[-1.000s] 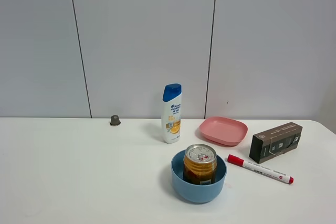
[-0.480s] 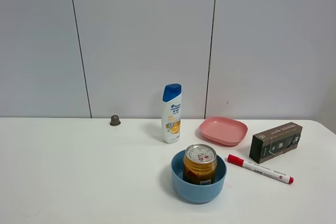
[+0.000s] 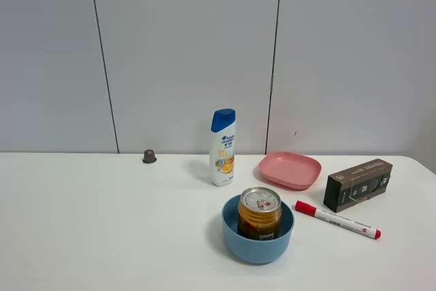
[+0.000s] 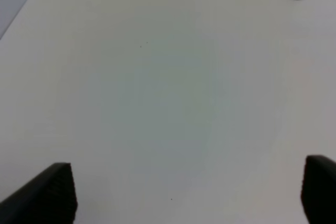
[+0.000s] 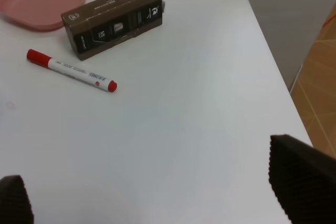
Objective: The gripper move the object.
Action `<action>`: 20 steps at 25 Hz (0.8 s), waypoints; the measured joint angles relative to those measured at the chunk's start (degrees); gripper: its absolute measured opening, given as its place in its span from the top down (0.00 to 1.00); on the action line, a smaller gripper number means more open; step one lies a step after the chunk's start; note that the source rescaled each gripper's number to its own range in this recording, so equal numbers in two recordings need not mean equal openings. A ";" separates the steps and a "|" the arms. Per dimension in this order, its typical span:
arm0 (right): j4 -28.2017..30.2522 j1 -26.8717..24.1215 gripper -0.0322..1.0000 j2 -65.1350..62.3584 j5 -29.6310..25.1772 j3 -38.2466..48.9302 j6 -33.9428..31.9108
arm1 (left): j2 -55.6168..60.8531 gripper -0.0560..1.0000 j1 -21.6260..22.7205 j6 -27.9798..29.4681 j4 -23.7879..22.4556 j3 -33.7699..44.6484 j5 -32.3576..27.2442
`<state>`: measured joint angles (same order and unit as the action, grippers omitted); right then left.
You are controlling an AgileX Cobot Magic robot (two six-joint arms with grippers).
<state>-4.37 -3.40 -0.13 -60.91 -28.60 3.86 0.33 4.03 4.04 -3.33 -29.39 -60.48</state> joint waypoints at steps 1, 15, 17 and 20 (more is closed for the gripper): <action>0.00 0.00 0.00 0.00 0.00 0.00 0.00 | 0.00 0.37 0.00 0.00 0.00 0.00 0.00; 0.00 0.00 0.00 0.00 0.00 0.00 0.00 | 0.00 0.37 0.00 0.00 0.00 0.00 0.00; 0.00 0.00 0.00 0.00 0.00 0.00 0.00 | 0.00 0.37 0.00 0.00 0.00 0.00 0.00; 0.00 0.00 0.00 0.00 0.00 0.00 0.00 | 0.00 0.37 0.00 0.00 0.00 0.00 0.00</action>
